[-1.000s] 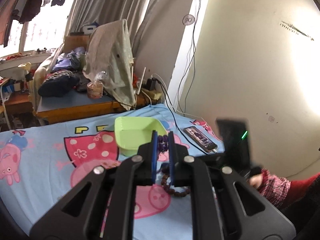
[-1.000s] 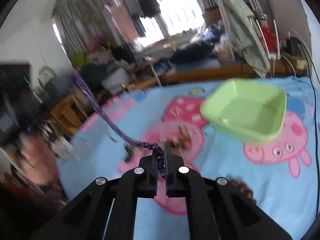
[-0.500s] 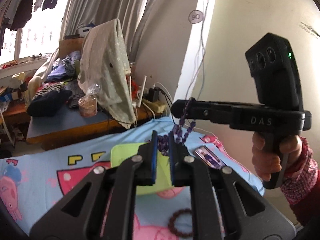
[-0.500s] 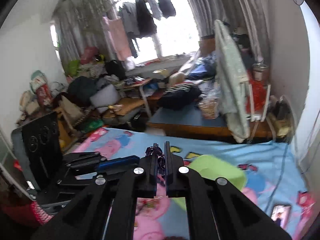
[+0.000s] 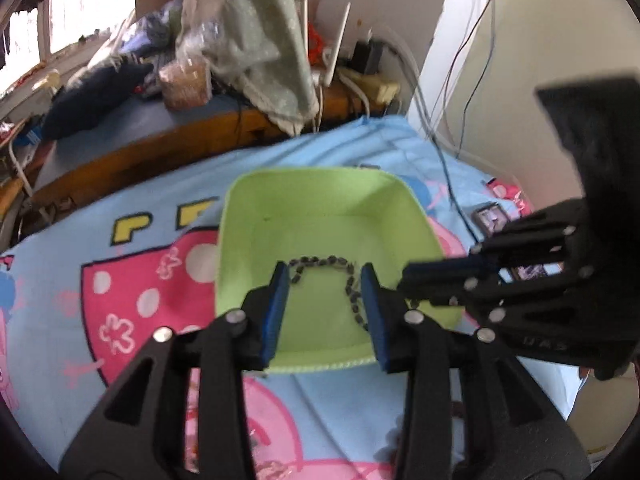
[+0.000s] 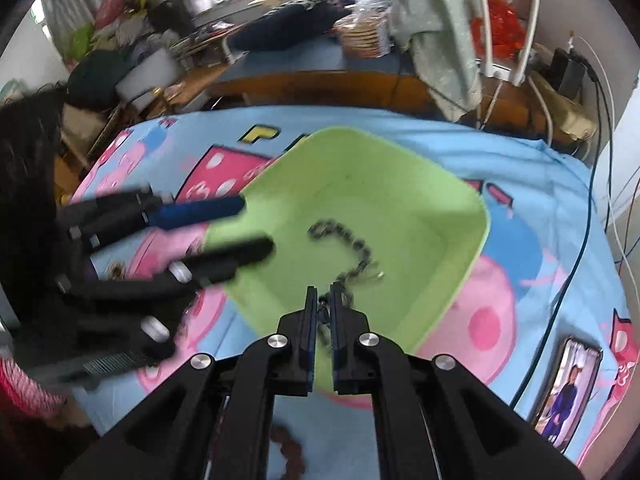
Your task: Organize jewelry
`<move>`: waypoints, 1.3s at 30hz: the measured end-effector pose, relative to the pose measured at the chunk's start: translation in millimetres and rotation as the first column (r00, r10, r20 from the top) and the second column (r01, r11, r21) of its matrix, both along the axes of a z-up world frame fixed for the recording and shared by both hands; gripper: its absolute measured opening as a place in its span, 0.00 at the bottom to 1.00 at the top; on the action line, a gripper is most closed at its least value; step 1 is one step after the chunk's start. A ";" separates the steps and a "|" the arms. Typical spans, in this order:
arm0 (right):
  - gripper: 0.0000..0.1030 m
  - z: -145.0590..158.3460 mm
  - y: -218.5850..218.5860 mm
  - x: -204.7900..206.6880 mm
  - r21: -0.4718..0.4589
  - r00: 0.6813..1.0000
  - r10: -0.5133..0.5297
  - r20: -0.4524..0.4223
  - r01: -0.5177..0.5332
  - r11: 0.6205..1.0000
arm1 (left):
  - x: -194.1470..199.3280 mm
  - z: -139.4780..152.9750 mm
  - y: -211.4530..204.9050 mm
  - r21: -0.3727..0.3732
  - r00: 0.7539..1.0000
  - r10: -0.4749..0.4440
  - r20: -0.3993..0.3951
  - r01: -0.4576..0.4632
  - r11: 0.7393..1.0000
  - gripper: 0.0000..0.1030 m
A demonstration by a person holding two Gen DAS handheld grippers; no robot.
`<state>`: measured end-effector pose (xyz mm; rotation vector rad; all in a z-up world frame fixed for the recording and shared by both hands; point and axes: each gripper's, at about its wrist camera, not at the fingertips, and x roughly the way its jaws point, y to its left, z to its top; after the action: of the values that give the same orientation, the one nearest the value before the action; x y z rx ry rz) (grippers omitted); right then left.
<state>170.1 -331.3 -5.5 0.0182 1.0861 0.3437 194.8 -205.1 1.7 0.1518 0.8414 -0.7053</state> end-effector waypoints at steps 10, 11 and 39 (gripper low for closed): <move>0.00 41.9 0.1 -76.1 0.182 0.985 -0.048 0.164 0.017 0.983 | -78.3 40.1 63.7 -0.175 0.993 0.002 0.116 0.018 0.984 0.43; 0.00 41.4 1.1 -90.6 0.203 0.979 -0.056 0.195 0.016 0.979 | -88.0 37.3 68.7 -0.178 0.993 -0.003 0.119 0.024 0.984 0.43; 0.00 -60.3 126.9 -139.4 0.085 0.955 -0.004 0.297 -0.022 0.996 | -159.0 -59.0 244.2 -0.097 0.953 0.303 -0.001 -0.302 0.948 0.43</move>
<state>30.7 -204.4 -65.8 0.0385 0.7723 0.3889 35.8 39.2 -57.4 -0.0597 0.7944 -0.4534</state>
